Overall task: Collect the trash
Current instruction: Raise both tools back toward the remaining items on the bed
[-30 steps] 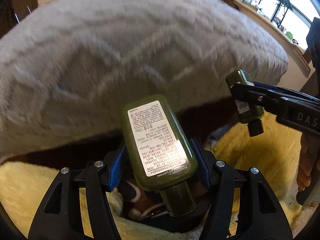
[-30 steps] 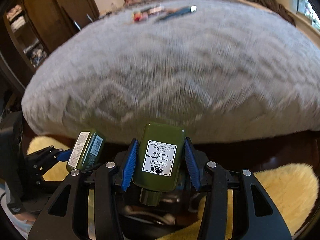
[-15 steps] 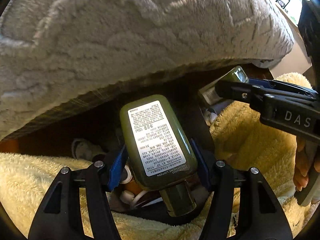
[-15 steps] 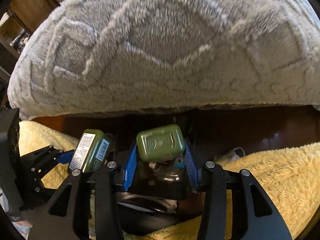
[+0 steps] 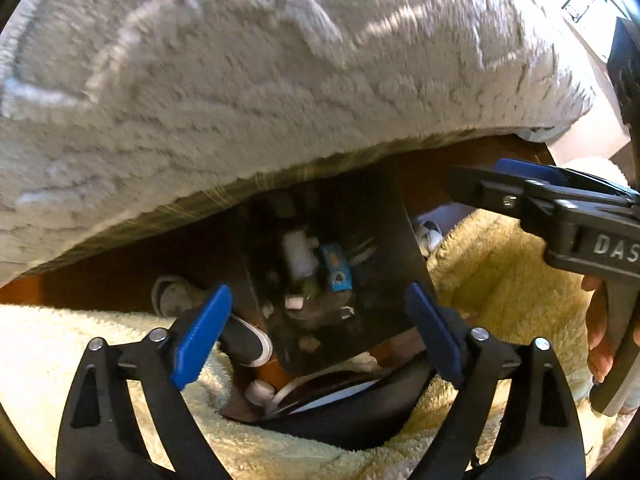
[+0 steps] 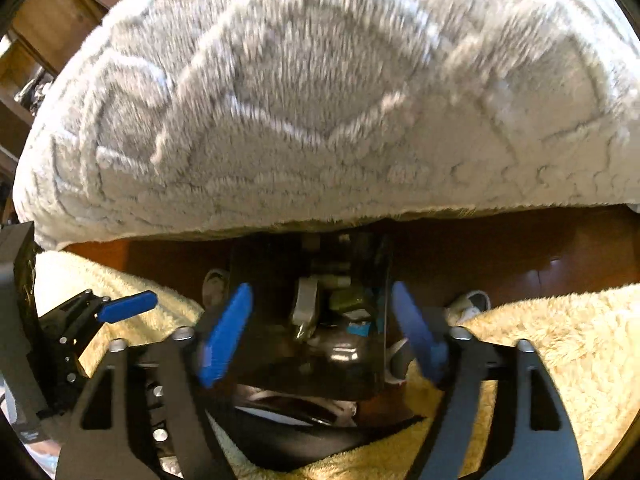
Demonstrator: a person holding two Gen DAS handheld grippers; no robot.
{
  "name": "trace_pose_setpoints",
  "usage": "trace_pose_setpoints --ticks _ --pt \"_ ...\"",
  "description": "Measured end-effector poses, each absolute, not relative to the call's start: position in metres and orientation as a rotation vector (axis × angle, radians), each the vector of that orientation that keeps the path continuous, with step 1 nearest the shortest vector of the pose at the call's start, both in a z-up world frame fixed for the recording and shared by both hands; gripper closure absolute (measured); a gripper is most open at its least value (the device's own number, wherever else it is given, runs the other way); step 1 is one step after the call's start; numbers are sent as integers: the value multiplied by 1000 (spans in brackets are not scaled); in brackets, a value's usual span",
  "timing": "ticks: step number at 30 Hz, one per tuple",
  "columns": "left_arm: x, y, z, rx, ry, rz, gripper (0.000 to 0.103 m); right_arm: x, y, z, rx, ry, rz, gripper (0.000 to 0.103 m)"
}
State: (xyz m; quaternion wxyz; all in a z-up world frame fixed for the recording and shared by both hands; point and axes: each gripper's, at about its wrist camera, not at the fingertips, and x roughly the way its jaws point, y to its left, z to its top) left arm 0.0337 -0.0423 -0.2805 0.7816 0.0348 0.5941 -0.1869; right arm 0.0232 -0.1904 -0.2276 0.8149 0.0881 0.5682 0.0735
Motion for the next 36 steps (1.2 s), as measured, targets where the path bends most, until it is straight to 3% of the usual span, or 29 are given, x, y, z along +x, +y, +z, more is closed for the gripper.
trace_pose_setpoints --ticks 3,20,36 --pt "28 -36 -266 81 1246 -379 17 22 -195 -209 160 1153 135 6" --pt "69 1 -135 -16 905 -267 14 51 -225 -92 131 873 44 4" --pt "184 4 -128 43 861 -191 14 189 -210 -87 196 849 31 4"
